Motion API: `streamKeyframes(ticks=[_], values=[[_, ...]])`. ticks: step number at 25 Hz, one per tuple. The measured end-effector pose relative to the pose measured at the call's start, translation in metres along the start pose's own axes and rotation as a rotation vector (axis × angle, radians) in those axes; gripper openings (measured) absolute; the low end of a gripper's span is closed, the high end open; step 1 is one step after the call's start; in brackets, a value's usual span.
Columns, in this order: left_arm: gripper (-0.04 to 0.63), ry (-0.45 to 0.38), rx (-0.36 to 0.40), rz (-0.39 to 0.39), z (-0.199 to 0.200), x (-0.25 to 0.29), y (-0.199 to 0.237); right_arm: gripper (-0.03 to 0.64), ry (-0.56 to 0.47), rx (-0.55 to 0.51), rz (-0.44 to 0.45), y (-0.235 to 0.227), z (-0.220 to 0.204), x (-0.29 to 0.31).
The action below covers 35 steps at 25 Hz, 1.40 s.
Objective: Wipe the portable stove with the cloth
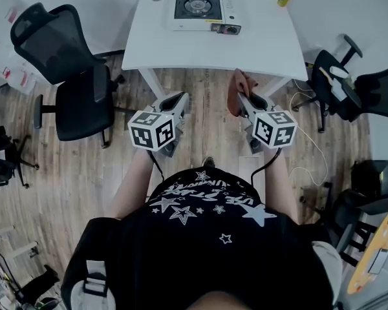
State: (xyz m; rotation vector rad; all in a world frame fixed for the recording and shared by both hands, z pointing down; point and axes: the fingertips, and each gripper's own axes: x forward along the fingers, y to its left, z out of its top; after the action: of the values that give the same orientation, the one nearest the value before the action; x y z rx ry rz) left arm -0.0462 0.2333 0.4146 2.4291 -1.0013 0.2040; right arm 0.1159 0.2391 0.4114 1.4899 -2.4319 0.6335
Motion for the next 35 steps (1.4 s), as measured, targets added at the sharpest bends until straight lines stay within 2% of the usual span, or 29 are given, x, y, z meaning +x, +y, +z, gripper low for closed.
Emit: streamKeyframes(ticks=[12,24,28,35], values=[[0.008,0.022,-0.027,0.027,-0.01,0.021,-0.006,0.06,0.041,0.012,0.052,-0.018,-0.012,-0.005],[0.008,0.003,-0.001,0.077,-0.006,0.048,-0.015,0.061,0.04,0.022,0.1,-0.061,-0.009,-0.011],[0.008,0.014,0.009,0.107,-0.005,0.054,-0.011,0.06,0.041,0.025,0.103,-0.068,-0.005,-0.008],[0.008,0.044,-0.022,0.109,-0.016,0.069,0.003,0.061,0.068,0.048,0.099,-0.077,-0.013,0.008]])
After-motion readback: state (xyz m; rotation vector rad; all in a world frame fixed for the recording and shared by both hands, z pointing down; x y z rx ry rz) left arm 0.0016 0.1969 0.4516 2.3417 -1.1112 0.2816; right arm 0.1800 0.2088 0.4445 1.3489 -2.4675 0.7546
